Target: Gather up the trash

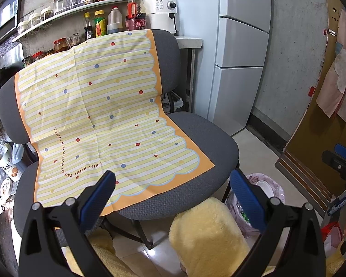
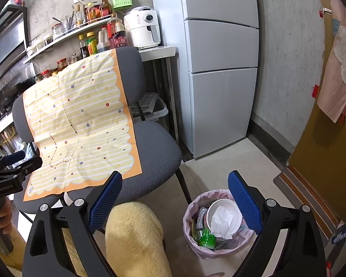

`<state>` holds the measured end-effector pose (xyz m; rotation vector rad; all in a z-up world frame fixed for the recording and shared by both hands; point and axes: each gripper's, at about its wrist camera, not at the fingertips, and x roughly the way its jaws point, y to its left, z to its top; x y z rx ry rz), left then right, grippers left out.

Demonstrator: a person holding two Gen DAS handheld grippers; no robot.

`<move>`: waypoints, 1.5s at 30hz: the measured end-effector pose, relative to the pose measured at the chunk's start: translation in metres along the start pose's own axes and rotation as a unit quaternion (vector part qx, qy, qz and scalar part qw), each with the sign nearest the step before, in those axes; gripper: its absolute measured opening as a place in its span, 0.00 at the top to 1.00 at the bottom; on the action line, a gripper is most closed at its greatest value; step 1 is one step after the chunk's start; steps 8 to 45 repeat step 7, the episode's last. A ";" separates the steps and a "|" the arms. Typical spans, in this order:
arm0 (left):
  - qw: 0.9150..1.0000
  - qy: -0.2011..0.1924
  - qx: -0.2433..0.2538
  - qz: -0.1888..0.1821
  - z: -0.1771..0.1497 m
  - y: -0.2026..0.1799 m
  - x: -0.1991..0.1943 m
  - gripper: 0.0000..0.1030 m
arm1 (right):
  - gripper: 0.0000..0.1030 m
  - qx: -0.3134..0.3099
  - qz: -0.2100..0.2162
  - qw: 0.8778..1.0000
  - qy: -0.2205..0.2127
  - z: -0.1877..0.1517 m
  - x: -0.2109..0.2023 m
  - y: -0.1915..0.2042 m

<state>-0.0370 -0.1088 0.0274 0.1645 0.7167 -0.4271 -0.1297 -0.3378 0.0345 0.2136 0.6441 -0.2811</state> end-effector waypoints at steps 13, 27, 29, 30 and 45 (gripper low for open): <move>0.999 0.027 -0.022 0.005 -0.011 0.021 0.023 0.06 | 0.10 -0.014 0.030 0.999 0.034 0.005 0.038 0.019; 0.999 0.027 -0.022 0.005 -0.011 0.021 0.023 0.06 | 0.10 -0.014 0.030 0.999 0.034 0.005 0.038 0.019; 0.999 0.027 -0.022 0.005 -0.011 0.021 0.023 0.06 | 0.10 -0.014 0.030 0.999 0.034 0.005 0.038 0.019; 0.999 0.027 -0.022 0.005 -0.011 0.021 0.023 0.06 | 0.10 -0.014 0.030 0.999 0.034 0.005 0.038 0.019; 0.999 0.027 -0.022 0.005 -0.011 0.021 0.023 0.06 | 0.10 -0.014 0.030 0.999 0.034 0.005 0.038 0.019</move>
